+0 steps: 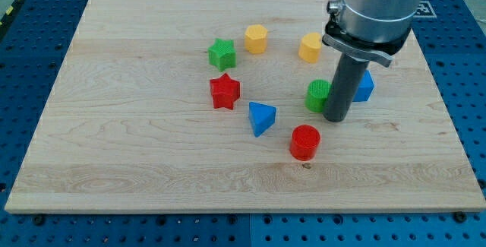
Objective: Move green circle towards center of the board
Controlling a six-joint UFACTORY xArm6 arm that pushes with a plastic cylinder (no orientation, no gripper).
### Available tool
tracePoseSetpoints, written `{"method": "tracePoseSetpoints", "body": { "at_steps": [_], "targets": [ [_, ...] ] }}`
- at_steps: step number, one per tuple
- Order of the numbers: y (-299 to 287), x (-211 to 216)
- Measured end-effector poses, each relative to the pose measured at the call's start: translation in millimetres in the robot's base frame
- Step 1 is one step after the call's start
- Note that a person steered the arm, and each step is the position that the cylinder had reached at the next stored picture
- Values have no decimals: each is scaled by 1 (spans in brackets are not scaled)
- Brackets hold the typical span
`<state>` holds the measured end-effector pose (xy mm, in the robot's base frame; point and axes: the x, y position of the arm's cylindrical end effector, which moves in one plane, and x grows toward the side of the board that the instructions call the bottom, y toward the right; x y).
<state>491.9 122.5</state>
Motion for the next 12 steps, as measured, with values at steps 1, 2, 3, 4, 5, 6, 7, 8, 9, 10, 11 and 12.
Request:
{"method": "tracePoseSetpoints", "body": {
  "at_steps": [1, 2, 3, 4, 5, 6, 7, 8, 9, 10, 11, 12],
  "targets": [
    [-14, -3],
    [-22, -8],
    [-21, -11],
    [-4, -1],
    [4, -2],
    [4, -6],
    [4, -15],
    [4, -25],
    [4, -34],
    [4, -42],
    [4, -44],
    [3, -44]
  ]
}}
